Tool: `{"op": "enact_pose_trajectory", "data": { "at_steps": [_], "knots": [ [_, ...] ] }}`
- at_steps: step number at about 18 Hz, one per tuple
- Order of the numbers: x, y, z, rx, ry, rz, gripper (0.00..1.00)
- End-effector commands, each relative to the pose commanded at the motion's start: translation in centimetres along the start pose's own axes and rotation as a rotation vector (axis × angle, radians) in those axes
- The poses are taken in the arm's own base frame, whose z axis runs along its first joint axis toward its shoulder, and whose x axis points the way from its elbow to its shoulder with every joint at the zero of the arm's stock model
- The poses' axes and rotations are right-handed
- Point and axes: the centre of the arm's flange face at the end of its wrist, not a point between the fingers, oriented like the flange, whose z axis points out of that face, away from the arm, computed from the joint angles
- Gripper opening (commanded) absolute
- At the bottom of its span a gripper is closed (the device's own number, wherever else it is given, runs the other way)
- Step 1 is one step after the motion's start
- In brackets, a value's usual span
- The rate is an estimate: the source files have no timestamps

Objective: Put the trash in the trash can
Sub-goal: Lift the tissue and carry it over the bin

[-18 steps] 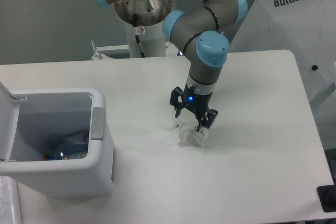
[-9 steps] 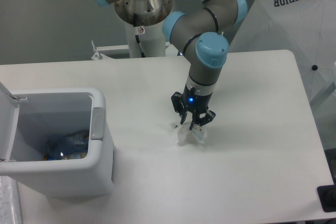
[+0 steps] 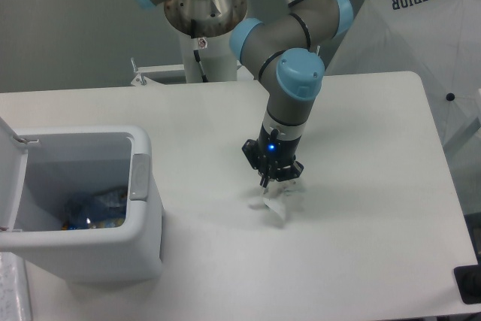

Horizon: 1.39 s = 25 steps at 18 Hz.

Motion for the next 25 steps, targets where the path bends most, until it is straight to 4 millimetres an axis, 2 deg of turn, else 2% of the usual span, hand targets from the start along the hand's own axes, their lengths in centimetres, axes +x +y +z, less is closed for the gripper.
{"op": "enact_pose_trajectory", "data": {
  "at_steps": [2, 6, 9, 14, 15, 18, 22, 25],
  "knots": [
    [-0.5, -2.3, 0.1, 0.029, 0.003, -0.120, 0.06],
    [-0.8, -9.1, -0.8, 0.091, -0.024, -0.306, 0.06],
    [-0.1, -14.4, -3.1, 0.166, -0.046, -0.380, 0.06],
    [-0.5, -20.8, -7.9, 0.336, -0.068, -0.503, 0.06],
    [-0.6, -21.8, -9.2, 0.373, -0.069, -0.534, 0.06],
    [1.0, -23.7, -12.1, 0.429, -0.061, -0.547, 0.06],
    [3.3, -24.2, -16.5, 0.491, -0.043, -0.604, 0.06],
    [6.0, -24.5, -20.2, 0.548, 0.022, -0.621, 0.07]
  ]
}}
